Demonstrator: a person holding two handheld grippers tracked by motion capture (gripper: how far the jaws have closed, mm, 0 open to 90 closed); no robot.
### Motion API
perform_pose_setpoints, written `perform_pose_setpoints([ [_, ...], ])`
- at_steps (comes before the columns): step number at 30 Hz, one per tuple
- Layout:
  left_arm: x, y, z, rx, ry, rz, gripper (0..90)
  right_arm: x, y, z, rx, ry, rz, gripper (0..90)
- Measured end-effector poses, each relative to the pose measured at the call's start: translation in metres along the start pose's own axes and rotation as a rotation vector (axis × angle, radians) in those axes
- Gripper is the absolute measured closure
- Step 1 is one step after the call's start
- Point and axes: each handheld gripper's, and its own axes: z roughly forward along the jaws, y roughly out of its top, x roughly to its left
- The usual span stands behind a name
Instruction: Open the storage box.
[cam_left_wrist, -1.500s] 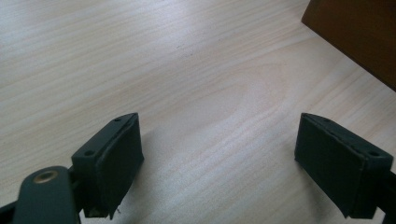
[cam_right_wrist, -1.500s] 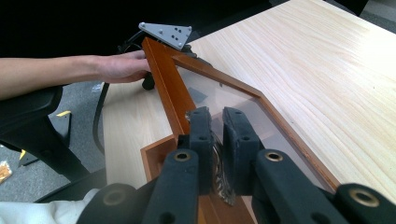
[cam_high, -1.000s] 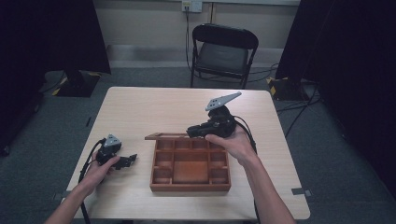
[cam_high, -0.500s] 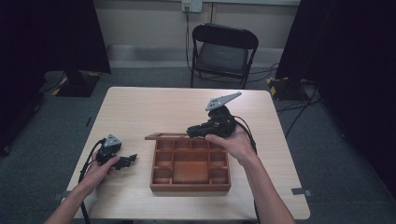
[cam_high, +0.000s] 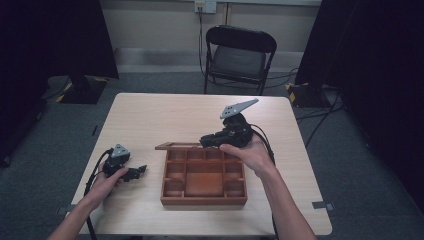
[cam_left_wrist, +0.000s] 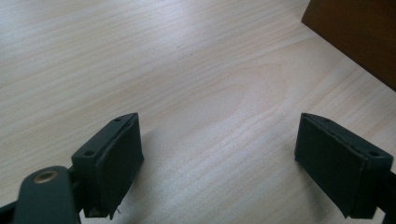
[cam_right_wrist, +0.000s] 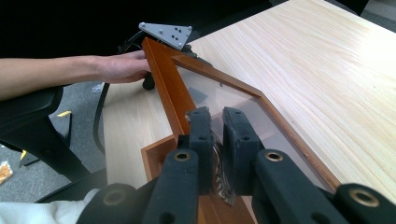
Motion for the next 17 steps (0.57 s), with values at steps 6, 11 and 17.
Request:
perform_pose_setpoints([
  [6,-0.0001,0.0,0.0001,0.0,-0.001,-0.002,14.3,-0.0001,-0.0001,0.0,0.001,0.003,-0.001,82.7],
  [11,0.0,0.0,0.0,0.0,0.0,0.0,14.3,-0.0003,0.0,0.0,0.0,0.003,-0.001,82.7],
  [17,0.0001,0.0001,0.0,0.001,0.0,0.001,14.2,-0.0006,-0.0002,0.0,-0.001,0.004,0.0,82.7],
])
